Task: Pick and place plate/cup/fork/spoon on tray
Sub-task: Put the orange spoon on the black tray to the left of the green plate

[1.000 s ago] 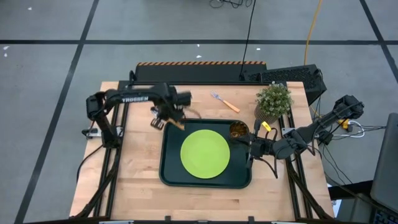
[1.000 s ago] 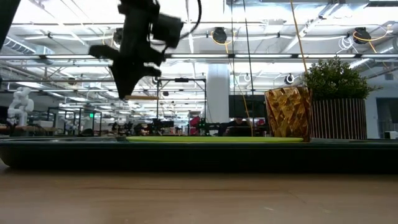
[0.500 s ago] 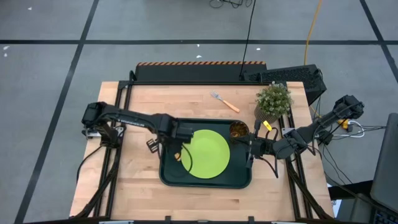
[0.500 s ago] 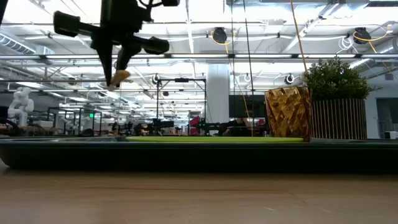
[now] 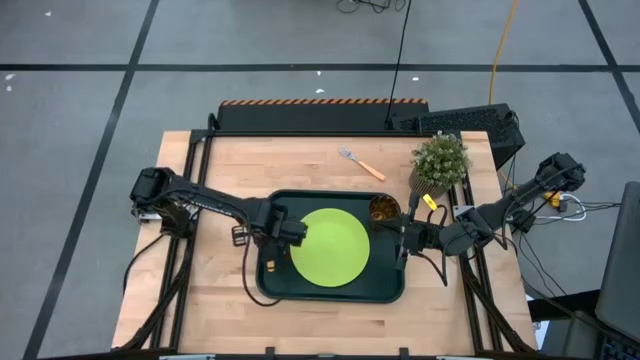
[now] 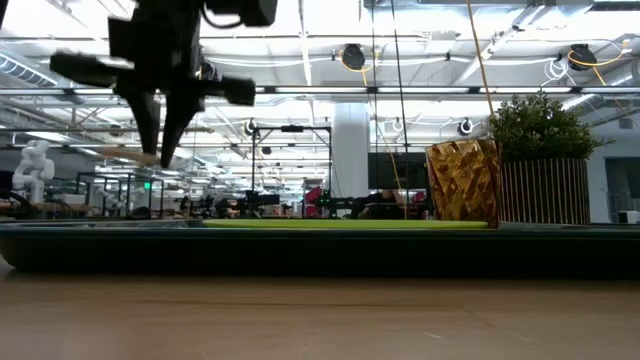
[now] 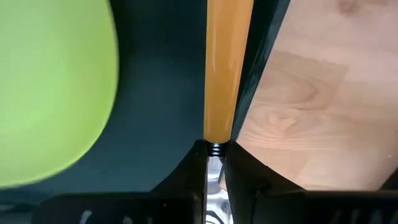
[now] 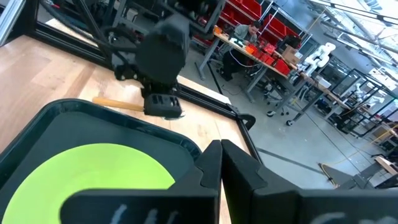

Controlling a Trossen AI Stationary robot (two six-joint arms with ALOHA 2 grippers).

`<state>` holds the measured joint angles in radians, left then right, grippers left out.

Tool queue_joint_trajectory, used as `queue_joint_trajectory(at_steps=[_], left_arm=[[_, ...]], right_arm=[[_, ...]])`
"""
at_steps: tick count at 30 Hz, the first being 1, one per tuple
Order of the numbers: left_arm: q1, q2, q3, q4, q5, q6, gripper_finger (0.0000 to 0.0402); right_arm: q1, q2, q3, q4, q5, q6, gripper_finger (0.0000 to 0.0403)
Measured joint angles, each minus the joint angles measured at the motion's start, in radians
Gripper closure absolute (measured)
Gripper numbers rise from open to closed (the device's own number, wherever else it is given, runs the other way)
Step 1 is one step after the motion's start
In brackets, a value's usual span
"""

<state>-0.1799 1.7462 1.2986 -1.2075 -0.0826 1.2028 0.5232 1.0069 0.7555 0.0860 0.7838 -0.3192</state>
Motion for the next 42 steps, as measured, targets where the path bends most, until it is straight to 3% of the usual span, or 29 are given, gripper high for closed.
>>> queue_joint_trajectory(at_steps=[5,18,42], left_arm=[[-0.022,0.001,-0.049,0.093,-0.040,0.096,0.0371],[-0.009,0.016,-0.064,0.187,0.075,0.106,0.0371],[0.033,0.024,-0.219,0.367,0.075,0.206,0.0370]], right_arm=[[0.000,0.000,0.000,-0.001,0.000,-0.006,0.0403],[0.000,0.000,0.000,-0.001,0.000,-0.002,0.0403],[0.000,0.000,0.000,0.000,-0.001,-0.009,0.0403]])
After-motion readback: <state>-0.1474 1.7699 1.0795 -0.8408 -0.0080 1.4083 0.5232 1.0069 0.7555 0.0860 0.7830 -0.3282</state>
